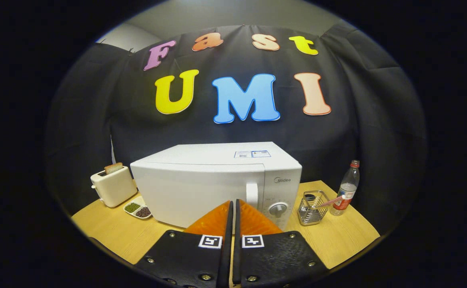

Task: Open the microwave, put the food inside, and close the microwave door.

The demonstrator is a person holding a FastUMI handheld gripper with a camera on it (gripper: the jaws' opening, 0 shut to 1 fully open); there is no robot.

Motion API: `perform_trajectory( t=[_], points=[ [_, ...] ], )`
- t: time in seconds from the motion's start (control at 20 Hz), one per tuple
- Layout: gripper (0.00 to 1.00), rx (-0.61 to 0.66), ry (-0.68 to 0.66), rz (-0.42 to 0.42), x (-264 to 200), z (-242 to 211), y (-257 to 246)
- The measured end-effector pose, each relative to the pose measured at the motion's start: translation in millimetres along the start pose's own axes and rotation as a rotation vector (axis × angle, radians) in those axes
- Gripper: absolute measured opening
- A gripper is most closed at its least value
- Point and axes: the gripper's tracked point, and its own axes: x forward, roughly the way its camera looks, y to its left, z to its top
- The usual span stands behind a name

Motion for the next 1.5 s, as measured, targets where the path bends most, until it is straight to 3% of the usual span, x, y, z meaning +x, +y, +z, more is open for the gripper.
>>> perform_trajectory(
  t=[0.1,0.25,0.35,0.55,0.85,1.05,1.25,1.4,1.5],
  points=[
    [0.04,0.029,-0.047,0.007,-19,17,-8],
    [0.06,0.093,-0.11,0.101,-64,39,8],
    [0.11,0.065,-0.189,0.122,-95,56,10],
    [0.11,-0.015,-0.26,0.119,-140,55,10],
    [0.11,-0.133,-0.271,0.051,-165,36,-11],
    [0.11,-0.073,-0.27,0.114,-171,39,-6],
    [0.13,-0.071,-0.203,0.061,-168,26,-20],
    [0.99,-0.076,-0.182,0.058,-167,26,-16],
    [0.99,-0.06,-0.202,0.049,-173,33,-14]
  ],
)
